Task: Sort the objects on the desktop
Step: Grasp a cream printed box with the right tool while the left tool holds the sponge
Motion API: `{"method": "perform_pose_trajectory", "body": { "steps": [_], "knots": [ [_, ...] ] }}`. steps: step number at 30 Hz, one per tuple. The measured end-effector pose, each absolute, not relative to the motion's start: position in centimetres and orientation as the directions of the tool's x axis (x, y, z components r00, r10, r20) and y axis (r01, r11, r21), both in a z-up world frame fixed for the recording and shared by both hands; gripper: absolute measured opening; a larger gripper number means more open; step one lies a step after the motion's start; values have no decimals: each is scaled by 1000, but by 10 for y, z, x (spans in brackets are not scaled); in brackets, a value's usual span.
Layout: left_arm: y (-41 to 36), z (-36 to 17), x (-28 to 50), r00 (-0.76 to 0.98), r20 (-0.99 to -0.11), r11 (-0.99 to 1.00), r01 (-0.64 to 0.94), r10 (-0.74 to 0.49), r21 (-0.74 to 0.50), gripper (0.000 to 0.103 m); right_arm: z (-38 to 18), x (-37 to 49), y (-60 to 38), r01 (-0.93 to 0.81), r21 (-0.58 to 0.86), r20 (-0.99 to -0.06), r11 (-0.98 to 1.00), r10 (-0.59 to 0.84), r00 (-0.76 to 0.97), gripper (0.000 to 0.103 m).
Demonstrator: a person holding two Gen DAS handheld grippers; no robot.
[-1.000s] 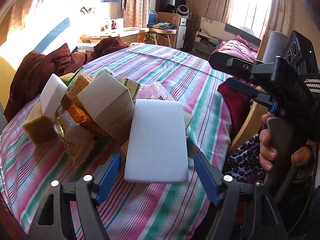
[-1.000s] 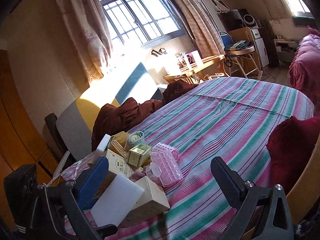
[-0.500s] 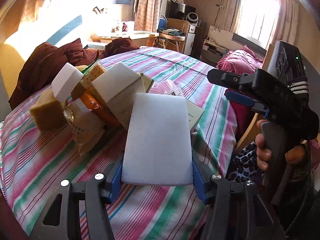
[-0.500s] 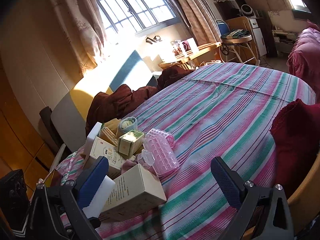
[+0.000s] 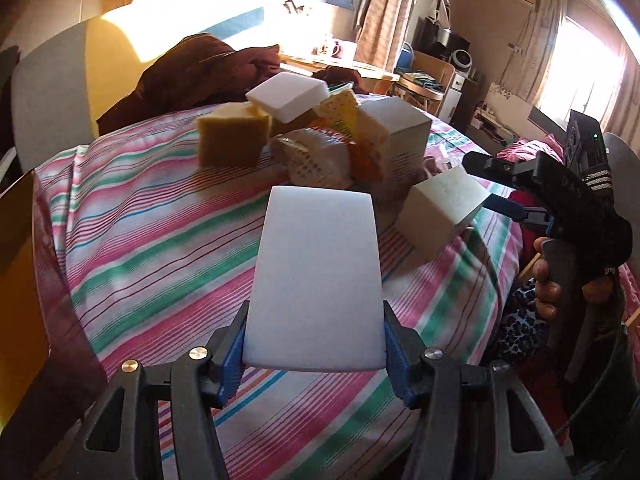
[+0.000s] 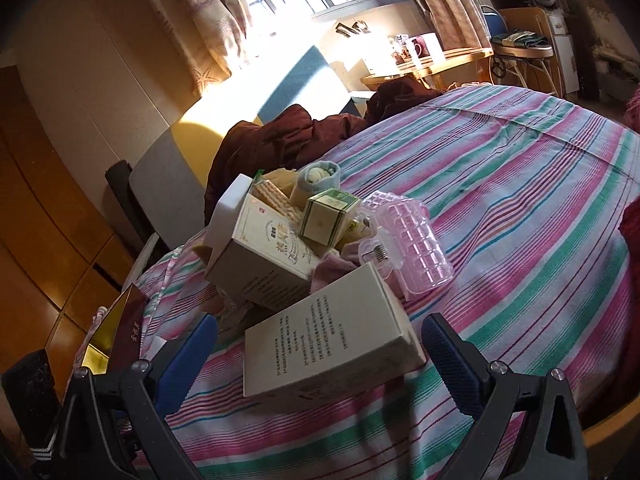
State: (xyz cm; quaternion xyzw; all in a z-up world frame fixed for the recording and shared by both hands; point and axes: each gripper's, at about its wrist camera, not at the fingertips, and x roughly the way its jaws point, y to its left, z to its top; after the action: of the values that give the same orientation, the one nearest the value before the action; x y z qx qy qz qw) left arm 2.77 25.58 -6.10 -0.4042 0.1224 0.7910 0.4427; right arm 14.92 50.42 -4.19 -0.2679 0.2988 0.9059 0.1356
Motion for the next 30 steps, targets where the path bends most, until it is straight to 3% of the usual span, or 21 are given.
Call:
{"method": "perform_pose_trajectory", "body": {
  "steps": [9,20,23,30],
  "knots": [
    [230,-76,26,-313,-748,-611,-777,585,-152,60,-40,143,457,-252,511,-595,-822,-127,-793,103],
    [225,-77,24,-299,-731,-607,-771,614,-194,60,-29,144,440,-128,66,-682,-990,49,-730,93],
    [225,-77,23,-299,-730,-610,-767,614,-199,61,-36,127,456,-72,22,-726,-997,34,-686,92],
    [227,-78,23,-305,-730,-617,-762,611,-197,61,-52,96,456,51,-66,-806,-997,23,-591,71]
  ]
}}
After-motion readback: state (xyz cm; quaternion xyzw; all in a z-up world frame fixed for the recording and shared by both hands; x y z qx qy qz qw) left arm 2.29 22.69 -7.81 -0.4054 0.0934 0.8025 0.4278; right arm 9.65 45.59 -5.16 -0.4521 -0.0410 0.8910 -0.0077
